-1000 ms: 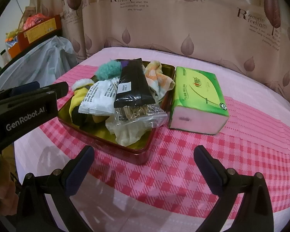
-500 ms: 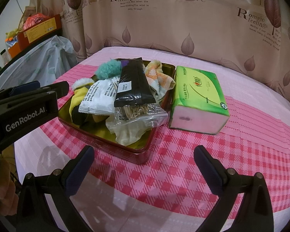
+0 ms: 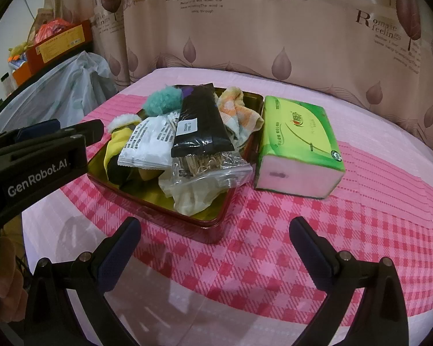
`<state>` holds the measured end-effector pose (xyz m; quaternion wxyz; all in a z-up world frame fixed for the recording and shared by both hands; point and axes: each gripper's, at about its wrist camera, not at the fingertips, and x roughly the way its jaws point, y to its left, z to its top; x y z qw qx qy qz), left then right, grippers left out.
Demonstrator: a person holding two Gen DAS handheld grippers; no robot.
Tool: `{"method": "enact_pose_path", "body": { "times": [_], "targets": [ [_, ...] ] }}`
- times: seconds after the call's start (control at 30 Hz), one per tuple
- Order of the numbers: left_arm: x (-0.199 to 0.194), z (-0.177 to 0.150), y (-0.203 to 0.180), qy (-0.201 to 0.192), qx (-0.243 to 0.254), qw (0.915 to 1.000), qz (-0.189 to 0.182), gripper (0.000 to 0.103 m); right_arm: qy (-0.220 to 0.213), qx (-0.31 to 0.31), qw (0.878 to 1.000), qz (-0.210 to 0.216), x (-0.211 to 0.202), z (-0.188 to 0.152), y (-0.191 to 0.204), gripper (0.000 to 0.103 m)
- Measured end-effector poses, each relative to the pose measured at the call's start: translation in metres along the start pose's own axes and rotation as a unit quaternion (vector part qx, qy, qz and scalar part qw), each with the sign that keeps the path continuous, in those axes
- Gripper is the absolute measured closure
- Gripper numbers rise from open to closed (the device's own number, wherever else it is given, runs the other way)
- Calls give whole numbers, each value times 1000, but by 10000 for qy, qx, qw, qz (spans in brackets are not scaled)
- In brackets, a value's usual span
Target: Organize soft objects
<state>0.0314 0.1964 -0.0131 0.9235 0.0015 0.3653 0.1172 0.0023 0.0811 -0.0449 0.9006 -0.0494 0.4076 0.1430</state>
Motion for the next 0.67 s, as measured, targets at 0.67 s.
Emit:
{"method": "enact_pose_path", "body": {
  "times": [0.67],
  "targets": [
    [-2, -2, -2, -96, 93, 9999, -64, 42, -8, 5, 10000, -6, 0, 0, 1, 2]
  ]
}}
